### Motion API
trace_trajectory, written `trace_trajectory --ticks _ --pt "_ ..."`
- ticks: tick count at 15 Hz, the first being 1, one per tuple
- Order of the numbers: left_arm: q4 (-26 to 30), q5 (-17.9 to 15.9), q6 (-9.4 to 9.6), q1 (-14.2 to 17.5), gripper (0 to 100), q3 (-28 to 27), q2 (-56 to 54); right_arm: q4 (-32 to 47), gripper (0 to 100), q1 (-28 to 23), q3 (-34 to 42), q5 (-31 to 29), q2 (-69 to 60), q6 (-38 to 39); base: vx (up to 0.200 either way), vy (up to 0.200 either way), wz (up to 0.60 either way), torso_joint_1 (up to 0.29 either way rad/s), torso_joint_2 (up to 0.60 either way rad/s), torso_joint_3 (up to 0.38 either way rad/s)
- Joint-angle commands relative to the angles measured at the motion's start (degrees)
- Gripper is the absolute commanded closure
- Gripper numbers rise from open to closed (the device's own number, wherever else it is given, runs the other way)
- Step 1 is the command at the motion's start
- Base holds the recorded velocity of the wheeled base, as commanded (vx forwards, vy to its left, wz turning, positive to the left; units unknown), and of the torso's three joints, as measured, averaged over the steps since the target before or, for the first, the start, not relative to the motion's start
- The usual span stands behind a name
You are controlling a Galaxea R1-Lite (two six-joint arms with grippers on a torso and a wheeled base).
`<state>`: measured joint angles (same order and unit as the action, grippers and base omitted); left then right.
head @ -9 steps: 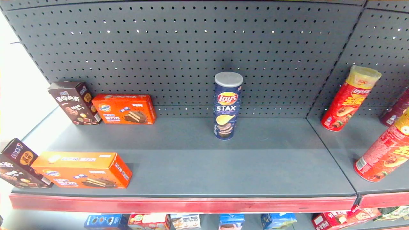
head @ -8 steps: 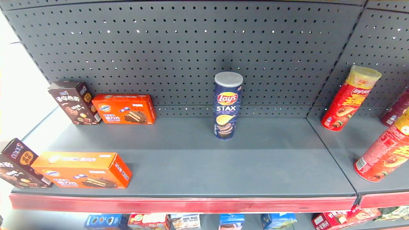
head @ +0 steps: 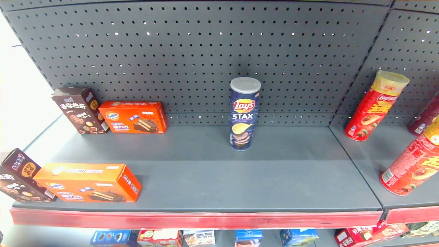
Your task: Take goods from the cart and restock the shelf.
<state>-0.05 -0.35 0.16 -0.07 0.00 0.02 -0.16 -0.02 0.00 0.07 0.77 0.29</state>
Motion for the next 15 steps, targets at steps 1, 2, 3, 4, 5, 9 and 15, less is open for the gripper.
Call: trace_trajectory --ticks 1,2,3,4,5,9,15 --pt "0.05 0.0 0.02 -0.01 0 0.0 0.06 -0.02 0 0.02 0.0 0.01 0.02 -0.03 0.0 0.0 0.6 0.012 0.01 -0.007" --pt "-0.04 0.0 0.11 0.07 0 0.0 0.06 -0.02 0 -0.06 0.0 0.01 0.02 -0.03 0.0 0.0 0.6 0.002 0.01 0.007" --pt "-0.04 0.0 0.02 0.07 0 0.0 0.06 -0.02 0 0.02 0.0 -0.07 0.02 -0.03 0.0 0.0 0.6 -0.007 0.0 0.007" --pt "-0.04 0.0 0.02 -0.01 0 0.0 0.06 -0.02 0 0.02 0.0 0.01 0.02 -0.03 0.0 0.0 0.6 0.002 0.0 0.002" --pt "-0.04 0.0 0.02 0.07 0 0.0 0.06 -0.02 0 -0.06 0.0 0.01 0.02 -0.03 0.0 0.0 0.6 0.012 0.01 -0.007" --pt "0.05 0.0 0.02 -0.01 0 0.0 0.06 -0.02 0 -0.06 0.0 0.01 0.02 -0.03 0.0 0.0 0.6 0.001 0.0 0.004" --pt "0.05 -0.26 0.19 -0.01 0 0.0 -0.02 -0.02 0 0.02 0.0 -0.25 0.02 0.06 0.0 0.0 0.2 0.002 0.0 0.001"
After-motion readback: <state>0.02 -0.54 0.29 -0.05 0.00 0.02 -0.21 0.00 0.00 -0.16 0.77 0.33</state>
